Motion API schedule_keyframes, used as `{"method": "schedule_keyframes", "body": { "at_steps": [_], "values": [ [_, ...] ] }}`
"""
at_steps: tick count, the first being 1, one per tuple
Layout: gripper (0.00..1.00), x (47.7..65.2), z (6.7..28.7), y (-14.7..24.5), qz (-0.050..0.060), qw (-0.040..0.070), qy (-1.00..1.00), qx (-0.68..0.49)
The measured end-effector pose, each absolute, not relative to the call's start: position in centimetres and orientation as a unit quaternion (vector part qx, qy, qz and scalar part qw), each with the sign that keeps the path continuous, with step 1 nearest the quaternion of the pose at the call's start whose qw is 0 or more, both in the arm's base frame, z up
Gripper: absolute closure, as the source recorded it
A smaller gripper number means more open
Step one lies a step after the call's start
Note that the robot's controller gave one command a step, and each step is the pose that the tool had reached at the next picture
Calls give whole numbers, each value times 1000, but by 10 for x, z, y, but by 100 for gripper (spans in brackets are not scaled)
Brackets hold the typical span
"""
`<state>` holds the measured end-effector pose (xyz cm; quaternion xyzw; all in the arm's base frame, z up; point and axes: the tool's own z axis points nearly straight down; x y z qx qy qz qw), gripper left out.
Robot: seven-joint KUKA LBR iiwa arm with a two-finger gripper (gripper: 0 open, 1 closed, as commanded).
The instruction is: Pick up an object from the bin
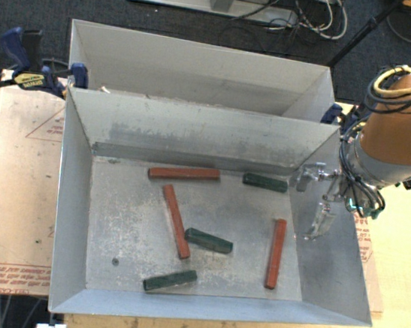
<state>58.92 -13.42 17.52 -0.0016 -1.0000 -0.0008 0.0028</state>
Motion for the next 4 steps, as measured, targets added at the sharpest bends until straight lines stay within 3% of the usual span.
{"method": "schedule_keyframes", "body": {
  "at_steps": [1,2,3,4],
  "values": [
    [0,591,180,-134,0,-1,-1000,0],
    [0,589,142,-128,1,-5,-997,81],
    [0,584,105,-122,-1,1,-952,306],
    [0,578,112,-115,-1,-1,-935,356]
  ]
}}
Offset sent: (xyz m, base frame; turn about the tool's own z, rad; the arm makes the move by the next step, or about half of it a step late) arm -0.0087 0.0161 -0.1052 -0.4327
